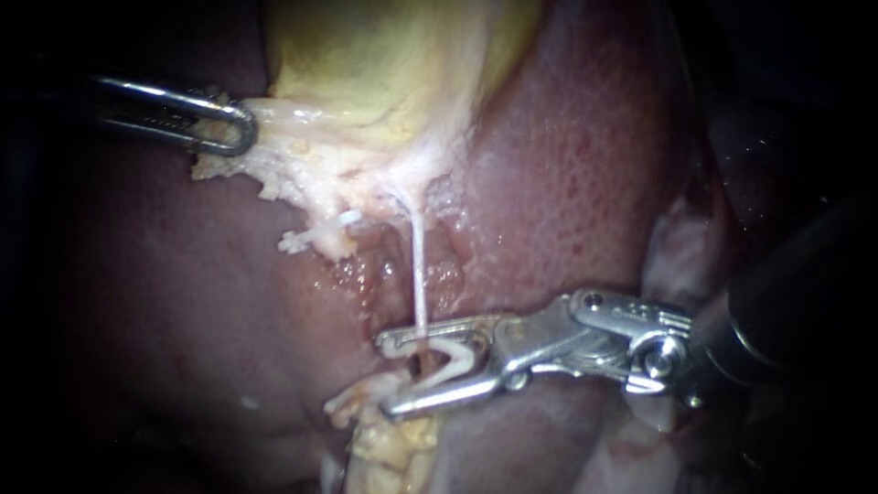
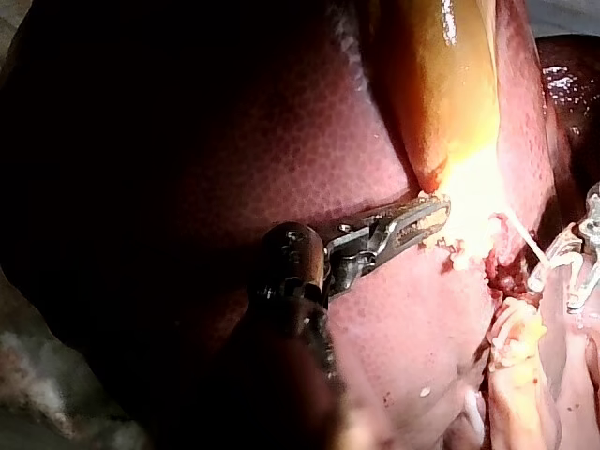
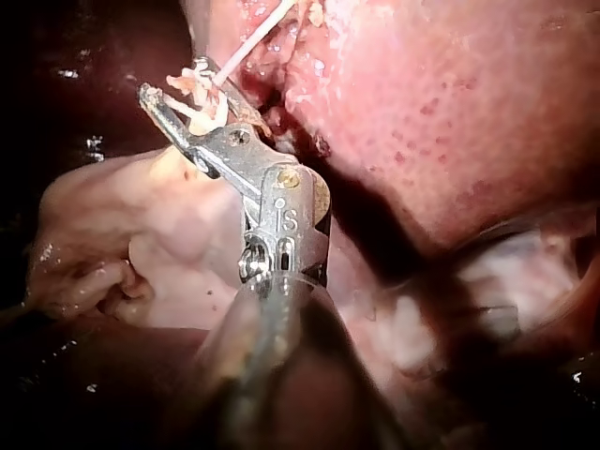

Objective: Clipping first clip right tube

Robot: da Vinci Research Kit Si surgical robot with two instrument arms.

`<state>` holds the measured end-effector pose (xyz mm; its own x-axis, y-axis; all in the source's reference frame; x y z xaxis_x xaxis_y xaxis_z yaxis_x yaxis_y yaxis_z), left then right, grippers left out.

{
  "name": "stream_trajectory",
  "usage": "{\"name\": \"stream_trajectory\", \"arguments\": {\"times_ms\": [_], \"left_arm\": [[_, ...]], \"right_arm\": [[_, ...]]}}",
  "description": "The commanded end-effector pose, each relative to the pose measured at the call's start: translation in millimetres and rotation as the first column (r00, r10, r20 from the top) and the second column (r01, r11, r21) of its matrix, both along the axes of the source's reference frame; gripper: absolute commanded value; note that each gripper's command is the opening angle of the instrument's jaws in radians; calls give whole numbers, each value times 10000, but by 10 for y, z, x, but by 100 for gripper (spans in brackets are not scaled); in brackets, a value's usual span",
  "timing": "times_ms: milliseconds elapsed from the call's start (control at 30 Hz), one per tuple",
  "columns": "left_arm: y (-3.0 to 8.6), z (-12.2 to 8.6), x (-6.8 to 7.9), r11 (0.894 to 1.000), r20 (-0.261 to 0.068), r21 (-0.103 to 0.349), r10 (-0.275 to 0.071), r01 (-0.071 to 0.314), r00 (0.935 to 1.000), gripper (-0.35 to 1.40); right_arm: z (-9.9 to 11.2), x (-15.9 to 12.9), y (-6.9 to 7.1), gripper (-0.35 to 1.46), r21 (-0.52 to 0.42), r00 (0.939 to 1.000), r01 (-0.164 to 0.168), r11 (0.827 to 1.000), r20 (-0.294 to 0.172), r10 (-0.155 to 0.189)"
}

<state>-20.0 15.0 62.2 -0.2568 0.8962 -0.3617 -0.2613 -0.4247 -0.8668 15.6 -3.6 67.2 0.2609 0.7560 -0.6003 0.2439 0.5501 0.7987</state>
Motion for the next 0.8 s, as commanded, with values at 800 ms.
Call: {"name": "stream_trajectory", "arguments": {"times_ms": [800], "left_arm": [[0,0,-2,10000,-3,0,-10,10,10000,-35]], "right_arm": [[13,-4,-8,-15,-63,9965,-718,9974,417,720]]}}
